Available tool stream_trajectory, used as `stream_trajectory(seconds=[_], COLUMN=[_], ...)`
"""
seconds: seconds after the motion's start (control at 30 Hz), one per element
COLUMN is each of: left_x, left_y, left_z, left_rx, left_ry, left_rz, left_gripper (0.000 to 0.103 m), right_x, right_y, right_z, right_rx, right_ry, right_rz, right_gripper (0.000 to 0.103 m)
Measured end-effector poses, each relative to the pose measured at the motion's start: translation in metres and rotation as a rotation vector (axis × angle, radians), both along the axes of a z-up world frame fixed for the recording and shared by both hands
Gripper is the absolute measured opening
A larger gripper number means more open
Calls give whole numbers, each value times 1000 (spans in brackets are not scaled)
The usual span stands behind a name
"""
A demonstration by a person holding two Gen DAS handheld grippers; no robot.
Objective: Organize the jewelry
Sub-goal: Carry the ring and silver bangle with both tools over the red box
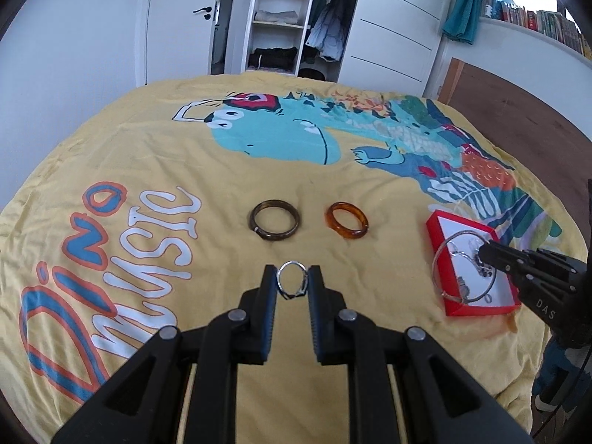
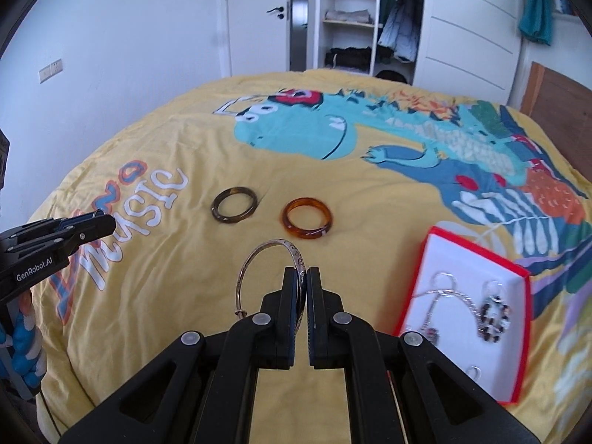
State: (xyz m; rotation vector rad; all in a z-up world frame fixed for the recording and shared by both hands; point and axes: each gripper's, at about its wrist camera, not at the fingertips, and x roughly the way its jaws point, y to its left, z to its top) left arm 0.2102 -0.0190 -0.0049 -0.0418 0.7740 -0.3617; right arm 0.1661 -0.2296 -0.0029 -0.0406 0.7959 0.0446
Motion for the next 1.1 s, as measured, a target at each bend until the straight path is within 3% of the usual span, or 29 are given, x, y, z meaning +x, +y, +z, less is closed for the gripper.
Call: stream_trajectory(seconds=[0.33, 0.63, 0.83, 1.1], left_x=[-28, -28, -15, 13], left_y=[-88, -197, -258, -323], left_z=[30, 30, 6, -44], left_rx=[-33, -38, 5, 76], left_ry=[-22, -2, 39, 102], left_rz=[-137, -264, -319, -360], left_gripper=[15, 15, 15, 15], right_x=[-57, -87, -79, -48], right_y=[-86, -168, -208, -237], right_z=[50, 64, 40, -22], right_rx=[-24, -39, -4, 48], right_ry=[-81, -100, -80, -1], right_rz=[-144, -246, -282, -274], right_gripper=[5, 5, 5, 5])
